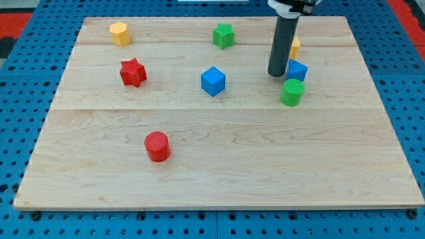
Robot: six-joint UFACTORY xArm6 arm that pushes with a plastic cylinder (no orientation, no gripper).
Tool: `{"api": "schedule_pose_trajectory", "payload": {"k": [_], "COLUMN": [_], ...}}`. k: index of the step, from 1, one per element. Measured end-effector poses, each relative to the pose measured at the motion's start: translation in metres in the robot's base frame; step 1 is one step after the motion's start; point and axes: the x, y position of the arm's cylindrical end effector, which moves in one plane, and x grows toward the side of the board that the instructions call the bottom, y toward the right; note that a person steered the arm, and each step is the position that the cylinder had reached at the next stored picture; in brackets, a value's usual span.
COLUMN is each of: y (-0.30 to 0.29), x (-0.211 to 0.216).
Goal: Push the green star to the top of the yellow heart
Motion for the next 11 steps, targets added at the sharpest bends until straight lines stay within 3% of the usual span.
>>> {"api": "schedule_pose_trajectory", "payload": {"k": [2, 3, 4, 5, 6, 7, 10, 11], "y": [-0.143, -0.145, -0.088, -0.012, -0.031, -0.023, -0.014, -0.031], "x": [-0.056, -0.097, -0.129, -0.127, -0.123, -0.081, -0.091, -0.063]}}
